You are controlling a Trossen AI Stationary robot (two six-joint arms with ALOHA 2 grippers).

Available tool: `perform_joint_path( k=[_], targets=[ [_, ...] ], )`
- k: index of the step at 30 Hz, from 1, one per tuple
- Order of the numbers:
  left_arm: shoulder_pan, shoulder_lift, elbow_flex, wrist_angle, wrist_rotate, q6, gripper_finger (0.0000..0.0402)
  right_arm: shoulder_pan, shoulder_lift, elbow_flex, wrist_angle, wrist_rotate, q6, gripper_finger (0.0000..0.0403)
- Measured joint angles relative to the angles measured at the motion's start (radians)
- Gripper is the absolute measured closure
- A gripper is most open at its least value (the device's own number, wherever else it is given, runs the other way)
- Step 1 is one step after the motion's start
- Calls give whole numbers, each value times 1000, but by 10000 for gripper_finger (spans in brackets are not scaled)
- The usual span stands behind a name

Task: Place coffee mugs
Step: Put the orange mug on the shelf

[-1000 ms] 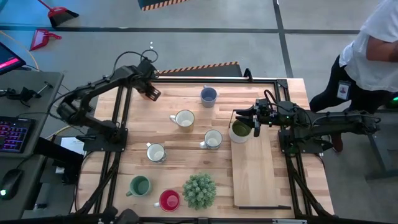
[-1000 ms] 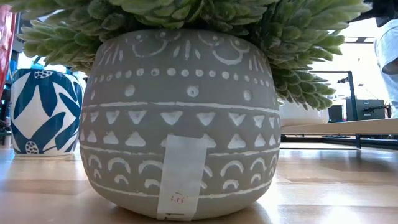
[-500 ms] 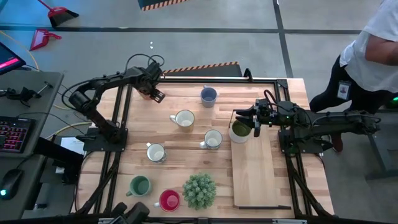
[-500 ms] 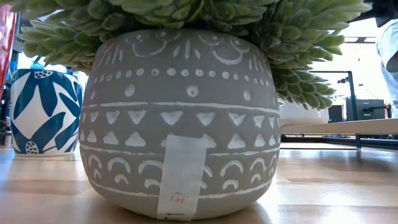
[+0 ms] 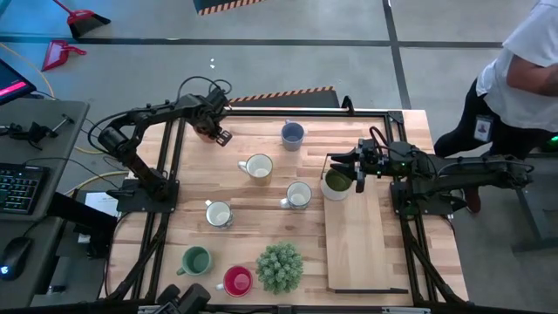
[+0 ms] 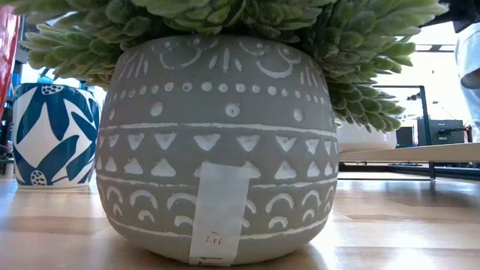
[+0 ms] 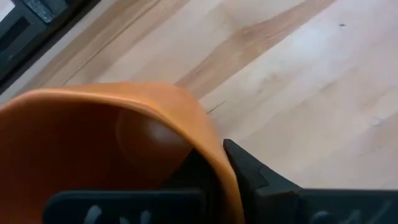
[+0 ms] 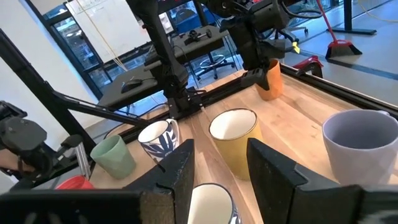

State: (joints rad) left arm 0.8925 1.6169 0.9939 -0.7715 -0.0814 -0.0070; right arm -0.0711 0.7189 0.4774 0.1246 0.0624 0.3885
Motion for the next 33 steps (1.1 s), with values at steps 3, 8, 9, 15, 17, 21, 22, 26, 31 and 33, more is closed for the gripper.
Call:
perform_joint_path(
  k=[3, 8, 9, 15, 17, 21, 22, 26, 31, 33],
  targets=[
    [-4, 0, 1, 3, 21, 12, 392, 0, 0, 0, -16, 0, 3, 274],
    [-20, -7, 1, 6, 27, 22, 394, 0, 1, 0, -39, 0, -11, 274],
    [-24, -14, 0, 6, 33, 26, 394, 0, 1, 0, -39, 1, -23, 274],
    [-41, -113, 0, 0, 54, 19, 395, 0, 1, 0, -39, 4, -29, 274],
    [-48, -164, 0, -17, 50, 15, 395, 0, 1, 0, -39, 4, -30, 274],
    [-76, -279, 0, -61, 64, -23, 395, 0, 2, 0, -39, 4, -31, 274],
    [-89, -308, 0, -62, 75, -38, 395, 0, 2, 0, -39, 4, -31, 274],
    [-170, -409, 16, -71, 84, -114, 395, 0, 2, 0, -39, 5, -31, 274],
    [-312, -456, 120, -84, 58, -179, 396, 0, 2, 0, -39, 47, -31, 274],
    [-375, -451, 176, -104, 41, -208, 396, 0, 2, 0, -39, 51, -30, 274]
  ],
)
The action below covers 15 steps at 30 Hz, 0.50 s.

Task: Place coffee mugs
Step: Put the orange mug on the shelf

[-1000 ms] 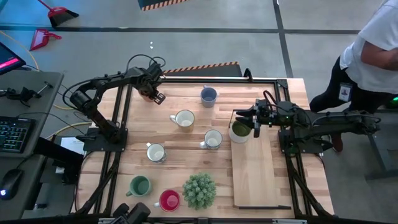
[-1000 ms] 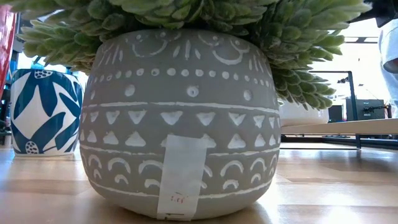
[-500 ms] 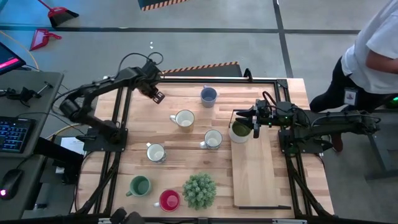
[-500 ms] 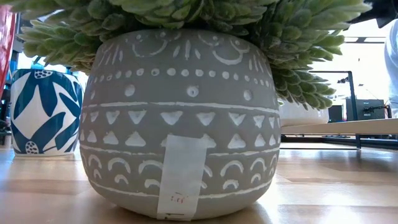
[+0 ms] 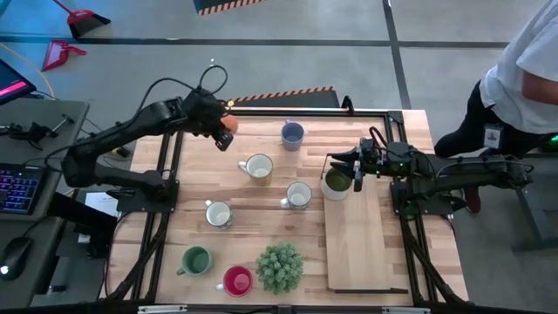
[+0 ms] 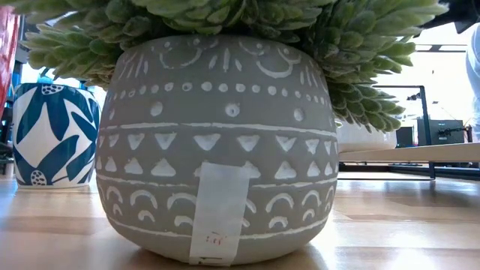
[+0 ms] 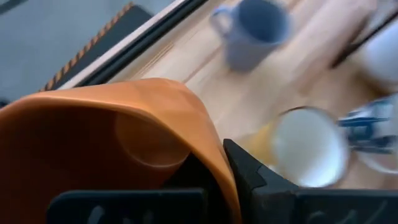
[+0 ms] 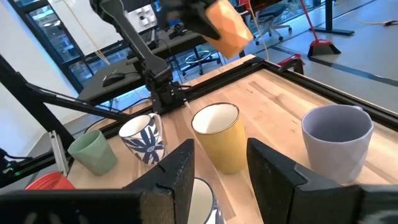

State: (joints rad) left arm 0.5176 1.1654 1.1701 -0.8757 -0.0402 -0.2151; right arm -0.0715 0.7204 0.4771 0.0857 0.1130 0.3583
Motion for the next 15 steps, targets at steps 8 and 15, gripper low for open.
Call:
perform_joint_path(
  k=[8, 15],
  targets=[
    [-285, 114, 218, -120, -109, -126, 396, 0, 0, 0, -19, 0, 26, 274],
    [-491, 274, 375, -196, -155, -196, 396, 0, 0, 0, -64, 0, 77, 274]
  ],
)
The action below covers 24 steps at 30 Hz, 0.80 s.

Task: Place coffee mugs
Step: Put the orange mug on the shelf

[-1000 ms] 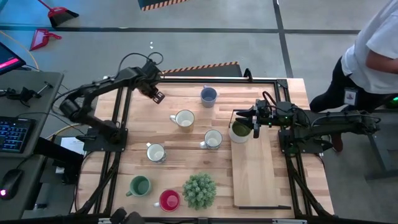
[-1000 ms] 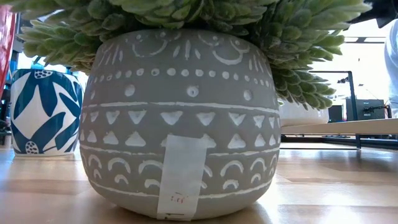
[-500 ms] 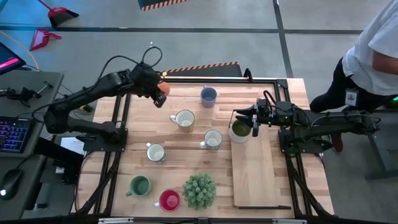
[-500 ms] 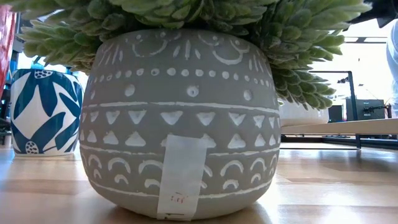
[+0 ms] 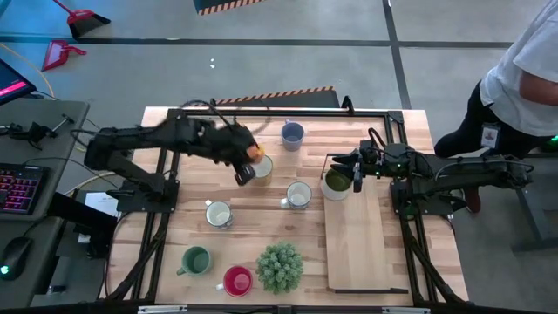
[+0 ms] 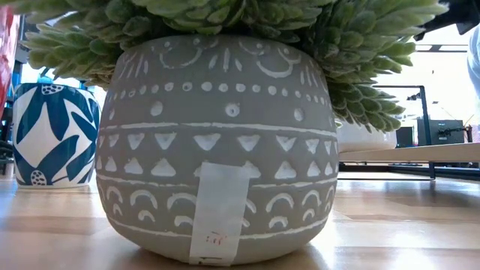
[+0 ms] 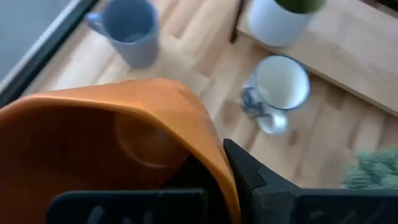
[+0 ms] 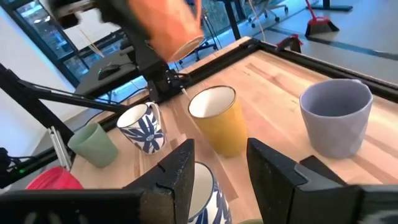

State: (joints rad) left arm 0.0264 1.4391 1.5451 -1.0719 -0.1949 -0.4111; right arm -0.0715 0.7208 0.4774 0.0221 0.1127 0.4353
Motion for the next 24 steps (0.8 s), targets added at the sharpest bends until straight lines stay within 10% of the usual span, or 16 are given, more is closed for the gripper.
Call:
perform_joint_path(
  k=[24],
  targets=[
    [-297, 342, 259, -14, 18, -156, 396, 0, -24, 0, -2, -162, -103, 274]
  ],
)
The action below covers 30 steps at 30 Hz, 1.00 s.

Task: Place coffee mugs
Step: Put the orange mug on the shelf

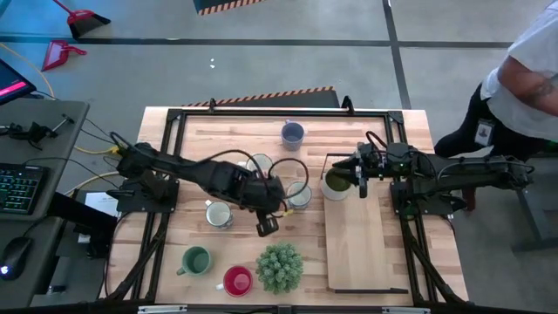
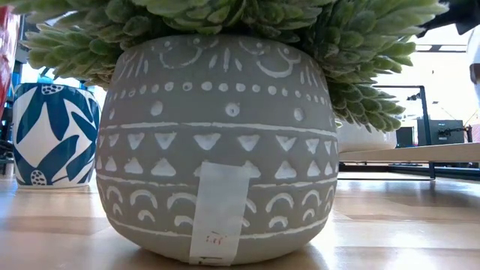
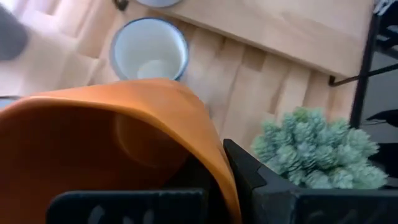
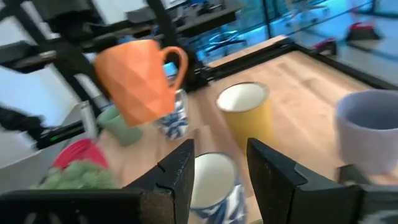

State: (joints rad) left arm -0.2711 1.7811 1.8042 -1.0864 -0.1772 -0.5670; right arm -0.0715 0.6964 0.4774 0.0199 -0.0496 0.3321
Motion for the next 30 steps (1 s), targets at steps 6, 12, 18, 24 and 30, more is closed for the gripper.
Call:
perform_joint_path(
  k=[6, 12, 18, 24, 30],
  targets=[
    [-40, 23, 1, 4, -16, 138, 396, 0, 0, 0, -1, -102, 1, 274],
    [-55, 23, 1, 41, 27, 391, 396, 0, 2, 0, 18, -110, 0, 274],
    [-23, 23, 1, 121, 65, 514, 396, 0, 29, 0, 100, -122, 63, 274],
    [-4, 23, 1, 129, 84, 579, 396, 46, 105, 1, 207, -76, 39, 274],
    [-5, 23, 1, 134, 128, 622, 396, 90, 224, 122, 178, -7, -68, 274]
  ],
)
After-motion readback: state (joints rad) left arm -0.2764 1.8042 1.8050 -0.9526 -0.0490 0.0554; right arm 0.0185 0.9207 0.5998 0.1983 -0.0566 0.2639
